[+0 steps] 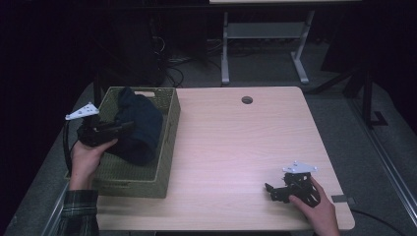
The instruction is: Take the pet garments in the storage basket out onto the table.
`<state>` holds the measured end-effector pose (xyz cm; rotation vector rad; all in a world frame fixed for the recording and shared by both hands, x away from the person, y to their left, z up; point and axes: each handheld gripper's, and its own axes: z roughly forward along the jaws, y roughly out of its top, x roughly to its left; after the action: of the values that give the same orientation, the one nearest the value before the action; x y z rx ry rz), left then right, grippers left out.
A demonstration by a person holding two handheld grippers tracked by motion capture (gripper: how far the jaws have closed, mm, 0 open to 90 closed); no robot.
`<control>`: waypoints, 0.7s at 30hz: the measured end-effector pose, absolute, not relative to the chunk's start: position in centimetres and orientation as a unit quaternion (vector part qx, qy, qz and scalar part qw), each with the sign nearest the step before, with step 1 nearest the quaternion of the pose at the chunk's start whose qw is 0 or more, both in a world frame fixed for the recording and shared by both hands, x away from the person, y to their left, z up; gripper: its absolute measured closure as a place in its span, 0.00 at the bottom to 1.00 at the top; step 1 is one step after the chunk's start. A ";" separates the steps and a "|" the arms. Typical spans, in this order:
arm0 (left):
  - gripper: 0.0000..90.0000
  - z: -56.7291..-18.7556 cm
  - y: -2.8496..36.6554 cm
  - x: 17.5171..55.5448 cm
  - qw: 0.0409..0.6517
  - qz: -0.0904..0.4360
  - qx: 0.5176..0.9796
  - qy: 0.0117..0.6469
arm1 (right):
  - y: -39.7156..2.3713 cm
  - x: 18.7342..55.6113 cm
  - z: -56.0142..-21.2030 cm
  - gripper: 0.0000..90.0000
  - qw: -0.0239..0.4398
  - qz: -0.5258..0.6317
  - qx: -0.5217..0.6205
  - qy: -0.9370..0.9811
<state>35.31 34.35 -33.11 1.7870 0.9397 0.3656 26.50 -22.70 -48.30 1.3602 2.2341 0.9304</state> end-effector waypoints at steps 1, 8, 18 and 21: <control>0.74 -32.8 34.2 35.2 0.521 0.154 0.744 0.389 | -22.7 26.5 -48.3 0.00 0.182 0.330 0.482 0.791; 0.74 -30.9 33.4 34.8 0.541 0.160 0.741 0.365 | -22.7 26.5 -48.3 0.00 0.182 0.330 0.482 0.791; 0.74 -28.6 30.7 34.5 0.566 0.149 0.744 0.324 | -22.7 26.5 -48.3 0.00 0.182 0.329 0.481 0.792; 0.74 -28.2 29.7 34.4 0.568 0.146 0.747 0.313 | -22.7 26.5 -48.3 0.00 0.182 0.329 0.481 0.792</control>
<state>34.42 29.69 -28.17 1.7562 0.7352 0.3422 26.51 -22.71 -48.30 1.3578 2.2352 0.9298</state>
